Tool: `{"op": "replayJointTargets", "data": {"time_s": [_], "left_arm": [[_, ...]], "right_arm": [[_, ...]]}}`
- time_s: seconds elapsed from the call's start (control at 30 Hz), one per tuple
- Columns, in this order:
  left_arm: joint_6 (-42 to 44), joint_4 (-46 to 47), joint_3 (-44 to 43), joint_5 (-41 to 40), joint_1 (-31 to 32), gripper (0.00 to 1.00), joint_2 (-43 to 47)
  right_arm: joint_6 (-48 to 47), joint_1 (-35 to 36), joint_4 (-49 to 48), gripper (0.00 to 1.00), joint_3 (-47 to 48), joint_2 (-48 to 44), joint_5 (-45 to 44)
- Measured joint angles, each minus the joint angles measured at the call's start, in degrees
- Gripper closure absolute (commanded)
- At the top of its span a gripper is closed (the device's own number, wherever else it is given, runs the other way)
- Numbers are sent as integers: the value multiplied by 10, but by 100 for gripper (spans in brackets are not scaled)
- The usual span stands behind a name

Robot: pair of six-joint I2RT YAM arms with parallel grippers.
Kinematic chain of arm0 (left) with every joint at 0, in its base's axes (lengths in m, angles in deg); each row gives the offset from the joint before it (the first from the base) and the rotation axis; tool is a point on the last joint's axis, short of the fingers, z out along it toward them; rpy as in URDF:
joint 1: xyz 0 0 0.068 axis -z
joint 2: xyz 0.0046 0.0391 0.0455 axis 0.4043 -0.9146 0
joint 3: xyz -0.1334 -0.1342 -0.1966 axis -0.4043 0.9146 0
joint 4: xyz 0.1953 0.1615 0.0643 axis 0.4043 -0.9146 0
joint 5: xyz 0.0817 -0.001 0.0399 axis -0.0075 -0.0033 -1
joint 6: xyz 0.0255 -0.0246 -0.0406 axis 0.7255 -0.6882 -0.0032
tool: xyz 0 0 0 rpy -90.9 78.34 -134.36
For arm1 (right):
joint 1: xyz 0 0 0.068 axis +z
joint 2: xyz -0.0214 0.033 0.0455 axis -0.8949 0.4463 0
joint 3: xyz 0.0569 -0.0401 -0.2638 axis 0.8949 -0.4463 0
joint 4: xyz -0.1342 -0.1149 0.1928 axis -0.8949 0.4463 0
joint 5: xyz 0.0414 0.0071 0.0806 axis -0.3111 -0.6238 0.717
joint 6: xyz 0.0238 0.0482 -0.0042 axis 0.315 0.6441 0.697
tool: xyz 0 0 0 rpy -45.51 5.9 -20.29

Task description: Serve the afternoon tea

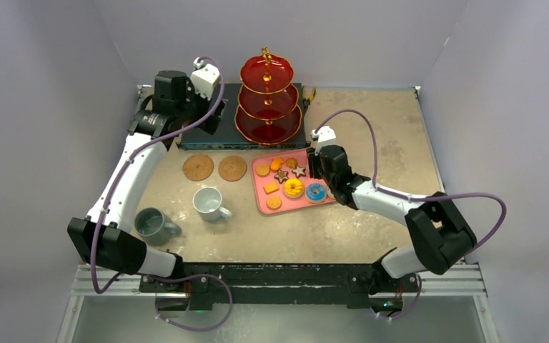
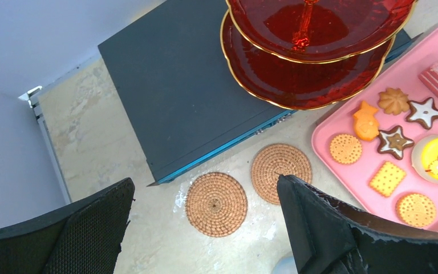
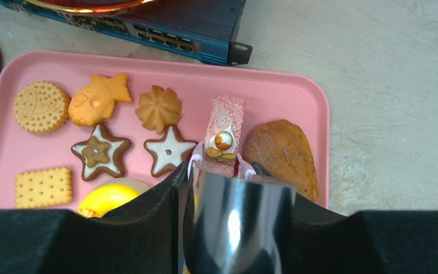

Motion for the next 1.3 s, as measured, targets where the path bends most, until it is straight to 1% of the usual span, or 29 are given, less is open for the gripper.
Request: {"op": "replayJointTargets", "data": {"time_s": [0.13,0.27,0.33,0.5,0.67,0.93,1.3], "left_arm": [[-4,0,0,11,-1,5,0],[-4,0,0,16,-1,5,0],[-4,1,0,17,-1,5,0],[-4,1,0,22,-2,6,-2],[-4,3,0,24,-4,6,-7],[-4,10,0,23,-13,6,-7],[-4,30,0,28,-18,7,-7]], "right_arm": [[-7,0,-8,76,0,-7,-6],[-17,0,-7,76,5,-20,-7],[-25,0,-4,74,17,-31,-5],[-39,0,-3,75,74,-49,10],[-49,0,-15,75,139,-14,21],[-59,-3,-15,75,186,75,37],[-56,-28,-30,75,210,97,62]]}}
